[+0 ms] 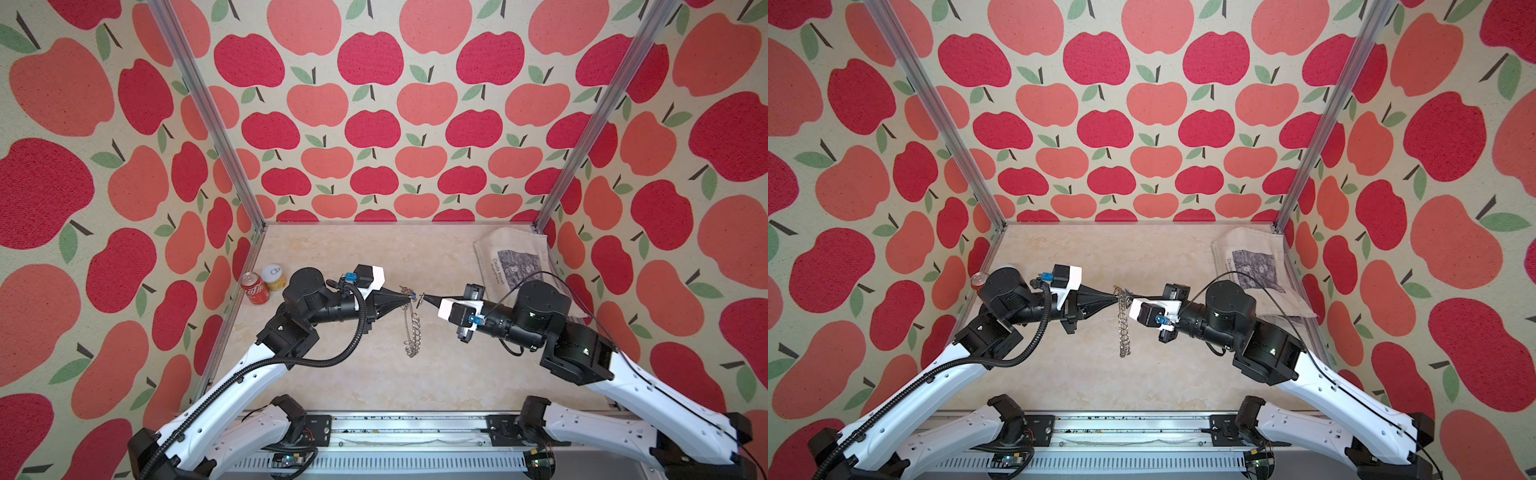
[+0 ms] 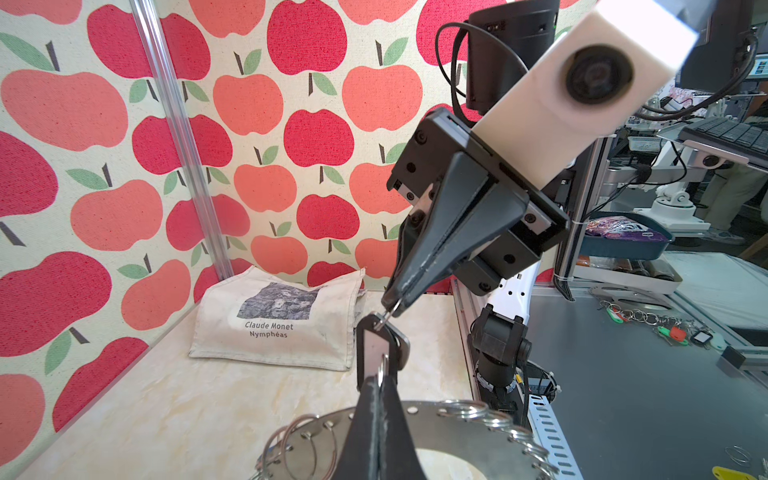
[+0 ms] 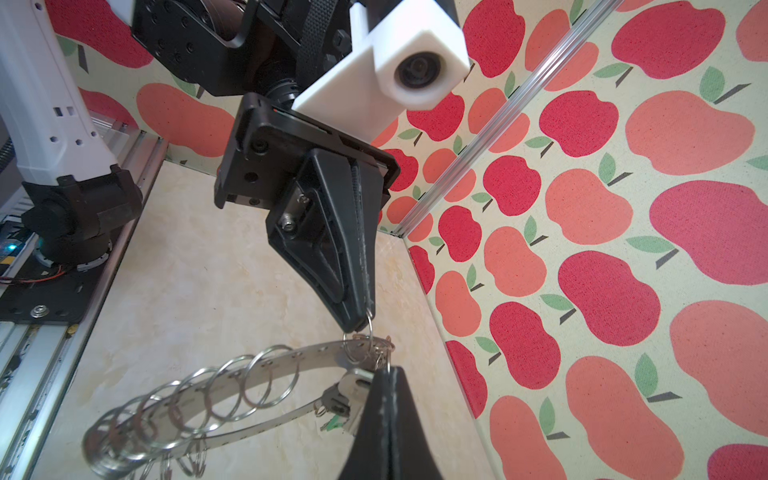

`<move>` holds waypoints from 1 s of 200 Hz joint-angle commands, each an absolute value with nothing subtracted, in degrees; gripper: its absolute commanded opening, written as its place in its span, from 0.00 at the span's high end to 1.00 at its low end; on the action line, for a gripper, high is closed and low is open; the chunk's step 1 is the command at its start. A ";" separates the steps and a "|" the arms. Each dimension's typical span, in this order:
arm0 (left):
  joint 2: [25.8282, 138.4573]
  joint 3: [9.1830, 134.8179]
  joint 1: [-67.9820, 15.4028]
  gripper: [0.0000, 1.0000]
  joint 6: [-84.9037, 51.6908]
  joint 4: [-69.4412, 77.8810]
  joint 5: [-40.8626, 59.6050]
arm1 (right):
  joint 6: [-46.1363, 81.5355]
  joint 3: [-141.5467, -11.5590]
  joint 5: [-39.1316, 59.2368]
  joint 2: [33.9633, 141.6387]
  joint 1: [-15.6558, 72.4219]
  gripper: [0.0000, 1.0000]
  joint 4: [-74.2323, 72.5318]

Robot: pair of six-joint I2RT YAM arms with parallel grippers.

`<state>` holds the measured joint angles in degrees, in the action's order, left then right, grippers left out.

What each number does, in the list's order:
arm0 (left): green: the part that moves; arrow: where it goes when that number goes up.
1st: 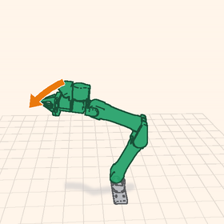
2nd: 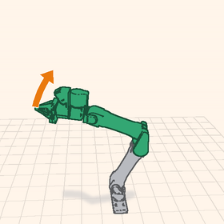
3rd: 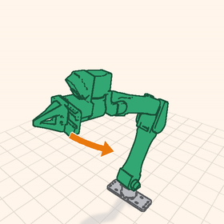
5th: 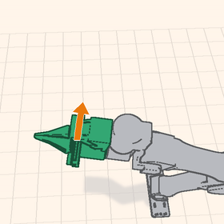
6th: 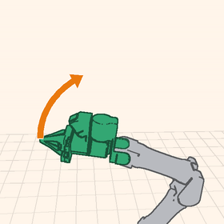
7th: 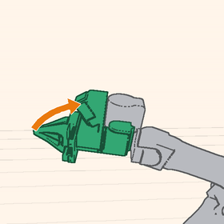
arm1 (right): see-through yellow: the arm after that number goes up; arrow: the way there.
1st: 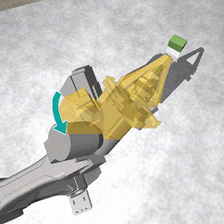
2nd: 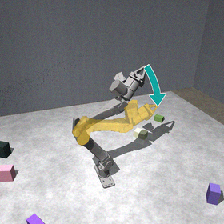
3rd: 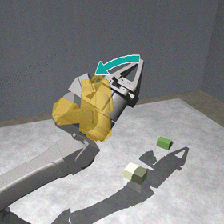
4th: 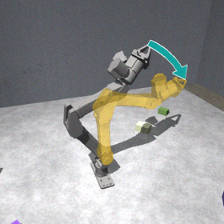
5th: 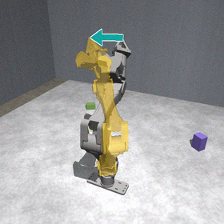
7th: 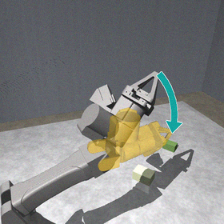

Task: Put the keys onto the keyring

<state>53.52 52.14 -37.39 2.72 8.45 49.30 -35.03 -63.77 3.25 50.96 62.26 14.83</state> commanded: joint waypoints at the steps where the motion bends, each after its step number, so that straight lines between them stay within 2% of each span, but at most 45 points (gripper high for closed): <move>1: 52.48 53.98 -37.46 1.00 3.98 9.87 49.09 | -35.99 -63.71 3.10 51.37 62.92 1.00 15.13; 114: 52.47 54.00 -37.44 1.00 3.78 9.50 48.43 | -36.83 -64.52 4.31 52.14 63.76 1.00 17.64; 200: 53.37 56.24 -37.43 1.00 4.06 3.59 47.72 | -38.08 -65.35 0.70 52.16 64.15 1.00 19.33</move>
